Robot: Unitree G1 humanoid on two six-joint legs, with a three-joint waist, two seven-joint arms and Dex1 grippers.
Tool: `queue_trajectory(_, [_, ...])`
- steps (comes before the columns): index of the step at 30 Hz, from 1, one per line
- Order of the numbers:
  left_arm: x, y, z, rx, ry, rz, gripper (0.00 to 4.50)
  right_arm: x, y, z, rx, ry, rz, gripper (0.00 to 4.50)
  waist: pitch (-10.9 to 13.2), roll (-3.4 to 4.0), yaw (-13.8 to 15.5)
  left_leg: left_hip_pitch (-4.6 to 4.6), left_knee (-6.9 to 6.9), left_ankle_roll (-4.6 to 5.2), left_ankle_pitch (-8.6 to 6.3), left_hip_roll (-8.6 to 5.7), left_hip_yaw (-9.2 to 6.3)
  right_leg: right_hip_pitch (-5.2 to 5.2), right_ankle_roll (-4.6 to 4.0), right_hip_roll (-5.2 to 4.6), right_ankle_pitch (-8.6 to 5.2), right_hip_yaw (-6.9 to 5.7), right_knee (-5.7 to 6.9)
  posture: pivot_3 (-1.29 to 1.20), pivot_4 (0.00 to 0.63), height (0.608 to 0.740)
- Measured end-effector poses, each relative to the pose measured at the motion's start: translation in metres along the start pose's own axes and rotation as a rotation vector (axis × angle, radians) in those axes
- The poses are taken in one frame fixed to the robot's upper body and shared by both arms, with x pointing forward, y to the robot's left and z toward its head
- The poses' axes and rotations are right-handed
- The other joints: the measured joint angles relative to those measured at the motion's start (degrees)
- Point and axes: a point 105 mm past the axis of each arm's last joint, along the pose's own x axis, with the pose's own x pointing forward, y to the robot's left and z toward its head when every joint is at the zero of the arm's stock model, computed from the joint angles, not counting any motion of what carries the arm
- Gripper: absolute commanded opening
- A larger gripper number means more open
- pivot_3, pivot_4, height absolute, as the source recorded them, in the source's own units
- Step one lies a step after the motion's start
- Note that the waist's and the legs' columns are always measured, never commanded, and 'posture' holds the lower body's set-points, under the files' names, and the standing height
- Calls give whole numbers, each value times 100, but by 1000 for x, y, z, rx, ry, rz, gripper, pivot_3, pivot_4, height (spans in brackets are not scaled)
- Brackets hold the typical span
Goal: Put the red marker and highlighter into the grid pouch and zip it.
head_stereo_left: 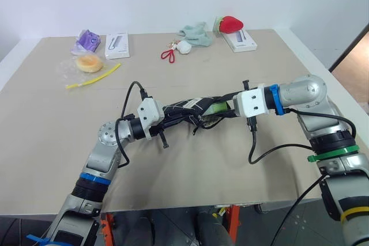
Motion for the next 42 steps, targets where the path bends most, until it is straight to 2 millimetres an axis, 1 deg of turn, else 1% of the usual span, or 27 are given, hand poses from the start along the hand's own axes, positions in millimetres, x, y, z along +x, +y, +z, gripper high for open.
queue_trajectory(3, [2, 1, 0, -25, -6, 18, 0, 0, 2, 2, 29, -6, 6, 3653, 0, 0, -1, -1, 0, 0, 0, 0, -1, 0, 0, 0, 0, 0, 0, 0, 150, 740])
queue_trajectory(5, [1, 4, 0, -39, -7, 39, 0, -13, -3, 5, 68, 2, -16, 4478, 0, 0, 5, -1, 0, 0, 0, 0, -2, 0, 0, 0, 0, -1, 1, 0, 150, 740])
queue_trajectory(7, [-1, 7, 0, -43, -10, 55, 0, -23, -9, 6, 99, 6, -46, 4478, 0, 0, 8, -1, 0, 0, 0, 0, -3, 0, 0, -1, 0, -1, 0, 0, 150, 740])
queue_trajectory(9, [-4, 12, 1, -62, -14, 88, 0, -40, -20, 12, 143, -2, -110, 4478, 0, 1, 6, 0, 0, 0, 0, 0, -4, 0, 1, 1, -1, -1, 1, 0, 150, 740])
queue_trajectory(11, [-4, 13, 1, -69, -11, 92, 0, -45, -25, 17, 153, -15, -140, 4478, 0, 1, 3, 1, 0, 1, 0, 1, -4, 0, 5, 2, -3, -2, 0, 0, 150, 740])
queue_trajectory(14, [-3, 12, 0, -78, -11, 91, 0, -45, -26, 29, 190, -56, -144, 4478, 0, 1, 2, 0, 1, 0, 0, 1, -4, 0, 11, 2, -7, -2, 1, 0, 150, 740])
queue_trajectory(18, [-2, 11, 0, -92, -13, 89, 0, -39, -17, 34, 245, -76, -118, 4478, 0, 0, 12, -2, 4, 0, 0, -1, -3, 1, 13, 0, -6, -2, 1, 0, 150, 740])
queue_trajectory(19, [-2, 11, 0, -93, -14, 89, 0, -39, -16, 35, 251, -80, -117, 4478, 0, 0, 12, -2, 4, 0, 0, -1, -3, 1, 12, 0, -6, -2, 1, 0, 150, 740])
queue_trajectory(23, [-1, 10, 0, -99, -14, 86, 0, -36, -14, 50, 249, -108, -105, 4478, 0, 1, 12, -1, 3, 0, 0, 1, -5, 0, 13, 2, -7, -3, 1, 0, 150, 740])
queue_trajectory(24, [-1, 10, 0, -99, -14, 86, 0, -36, -14, 51, 247, -109, -105, 3981, 0, 0, 12, -1, 4, 0, 0, 1, -5, 1, 14, 2, -7, -3, 1, 0, 150, 740])
queue_trajectory(25, [-1, 10, 0, -100, -15, 86, 0, -33, -14, 53, 242, -109, -107, 3698, 0, 0, 12, -2, 4, 0, 0, 0, -4, 1, 15, 2, -7, -3, 0, 0, 150, 740])
queue_trajectory(28, [0, 9, 0, -103, -18, 85, 0, -26, -11, 52, 246, -111, -100, 2269, 0, 0, 13, -2, 5, 0, 0, 0, -5, 1, 18, 2, -8, -3, 0, 0, 150, 740])
queue_trajectory(30, [1, 9, 0, -104, -19, 84, 0, -22, -10, 48, 248, -101, -99, 1590, 0, 0, 13, -1, 5, 0, 0, 0, -5, 1, 18, 2, -7, -3, 0, 0, 150, 740])
queue_trajectory(32, [1, 9, 0, -105, -19, 84, 0, -20, -9, 44, 253, -91, -98, 684, 0, 0, 13, -2, 5, 0, 0, 0, -5, 0, 18, 2, -8, -3, 0, 0, 150, 740])
queue_trajectory(33, [1, 9, 0, -105, -19, 84, 0, -20, -9, 42, 250, -86, -100, 114, 0, 0, 13, -2, 5, 0, 0, 0, -5, 0, 17, 2, -7, -3, 0, 0, 150, 740])
queue_trajectory(34, [1, 9, 0, -105, -19, 84, 0, -20, -9, 41, 249, -82, -101, 42, 0, 0, 13, -2, 5, 0, 0, 0, -5, 1, 17, 2, -7, -3, 0, 0, 150, 740])
queue_trajectory(42, [1, 9, 1, -101, -21, 88, 0, -20, -9, 37, 232, -65, -102, 42, 0, 0, 13, -2, 5, 0, 0, 0, -5, 1, 16, 2, -7, -3, 0, 0, 150, 740])
